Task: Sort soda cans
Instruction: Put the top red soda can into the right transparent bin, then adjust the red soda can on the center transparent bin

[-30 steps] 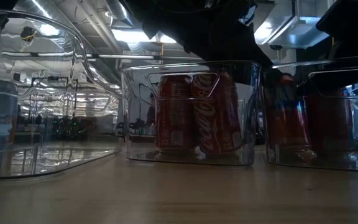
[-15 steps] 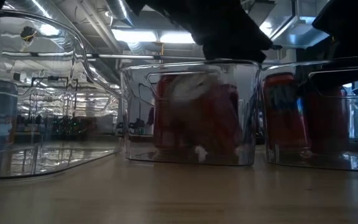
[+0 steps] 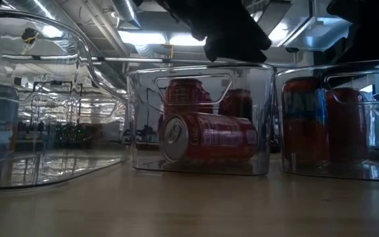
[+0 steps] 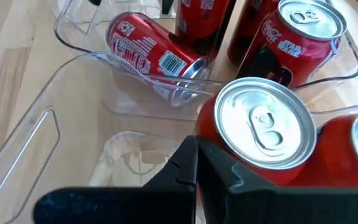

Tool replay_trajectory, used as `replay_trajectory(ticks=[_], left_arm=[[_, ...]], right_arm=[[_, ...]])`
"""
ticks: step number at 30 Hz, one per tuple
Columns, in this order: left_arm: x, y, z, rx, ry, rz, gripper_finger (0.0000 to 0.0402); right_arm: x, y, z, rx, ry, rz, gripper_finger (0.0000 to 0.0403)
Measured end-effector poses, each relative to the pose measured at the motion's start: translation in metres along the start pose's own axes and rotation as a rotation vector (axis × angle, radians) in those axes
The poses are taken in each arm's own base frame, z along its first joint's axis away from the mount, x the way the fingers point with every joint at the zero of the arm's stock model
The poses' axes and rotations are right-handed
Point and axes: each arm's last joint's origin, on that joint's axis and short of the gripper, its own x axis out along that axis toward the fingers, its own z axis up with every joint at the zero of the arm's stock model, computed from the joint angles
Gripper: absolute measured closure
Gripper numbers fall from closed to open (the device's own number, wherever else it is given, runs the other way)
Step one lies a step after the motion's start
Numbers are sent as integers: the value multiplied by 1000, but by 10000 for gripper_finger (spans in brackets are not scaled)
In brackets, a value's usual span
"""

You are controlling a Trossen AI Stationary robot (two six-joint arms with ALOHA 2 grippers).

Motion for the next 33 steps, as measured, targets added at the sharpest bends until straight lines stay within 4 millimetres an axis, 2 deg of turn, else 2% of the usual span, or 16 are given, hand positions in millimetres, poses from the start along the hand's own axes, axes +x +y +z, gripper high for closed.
replay_trajectory(ticks=[9,13,16,24,33], left_arm=[[-13,-2,2,-31,35,4,215],[-13,1,5,-66,3,9,210],[-15,7,7,-96,-7,20,185],[-20,18,11,-214,35,44,84],[-58,-9,39,-227,216,216,69]], right_arm=[[-10,2,16,-27,25,-2,398],[-10,1,15,-42,38,-2,398],[-10,1,14,-49,47,-8,398],[-10,0,13,-106,49,-17,398],[-10,0,13,-188,48,-18,398]])
